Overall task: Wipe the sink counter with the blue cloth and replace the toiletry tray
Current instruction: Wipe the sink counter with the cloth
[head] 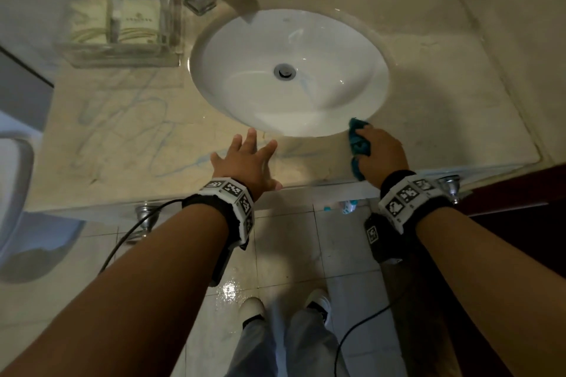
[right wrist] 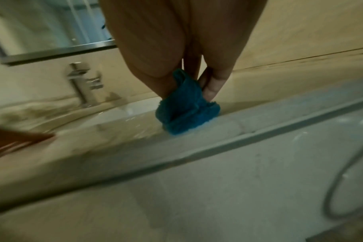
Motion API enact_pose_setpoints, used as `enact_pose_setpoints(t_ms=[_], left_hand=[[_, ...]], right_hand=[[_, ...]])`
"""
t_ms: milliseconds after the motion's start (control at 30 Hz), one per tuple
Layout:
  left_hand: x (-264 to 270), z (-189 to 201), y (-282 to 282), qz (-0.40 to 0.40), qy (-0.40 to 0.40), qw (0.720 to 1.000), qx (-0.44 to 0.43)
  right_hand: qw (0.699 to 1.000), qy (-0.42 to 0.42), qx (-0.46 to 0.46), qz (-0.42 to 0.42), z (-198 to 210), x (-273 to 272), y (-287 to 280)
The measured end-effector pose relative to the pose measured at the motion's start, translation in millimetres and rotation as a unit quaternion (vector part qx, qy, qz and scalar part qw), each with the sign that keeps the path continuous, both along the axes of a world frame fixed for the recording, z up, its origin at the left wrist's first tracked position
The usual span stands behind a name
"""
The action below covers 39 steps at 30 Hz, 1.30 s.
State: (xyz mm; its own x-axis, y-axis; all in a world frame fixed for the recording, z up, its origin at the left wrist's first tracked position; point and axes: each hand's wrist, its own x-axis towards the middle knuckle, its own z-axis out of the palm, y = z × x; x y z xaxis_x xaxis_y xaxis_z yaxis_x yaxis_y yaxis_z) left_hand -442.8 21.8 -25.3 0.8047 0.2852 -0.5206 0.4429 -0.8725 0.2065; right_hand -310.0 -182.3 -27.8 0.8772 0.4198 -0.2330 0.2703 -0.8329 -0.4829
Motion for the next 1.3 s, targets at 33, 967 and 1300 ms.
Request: enact_pose_setpoints(t_ms=[33,967,1300], left_hand=[[1,1,0,-0.002,0.001,1.000,0.001],[8,6,-3,0.009,0.052,0.999,0.010],[8,3,-2,0.004,0.053,0.999,0.007]], right_hand=[[1.000,-0.005,0.013,0.020,-1,-11,11],[0.986,-0.037,0.048,0.154,-13,-48,38],[0.995,-0.029,-0.046,-0.085,-9,21,-36]])
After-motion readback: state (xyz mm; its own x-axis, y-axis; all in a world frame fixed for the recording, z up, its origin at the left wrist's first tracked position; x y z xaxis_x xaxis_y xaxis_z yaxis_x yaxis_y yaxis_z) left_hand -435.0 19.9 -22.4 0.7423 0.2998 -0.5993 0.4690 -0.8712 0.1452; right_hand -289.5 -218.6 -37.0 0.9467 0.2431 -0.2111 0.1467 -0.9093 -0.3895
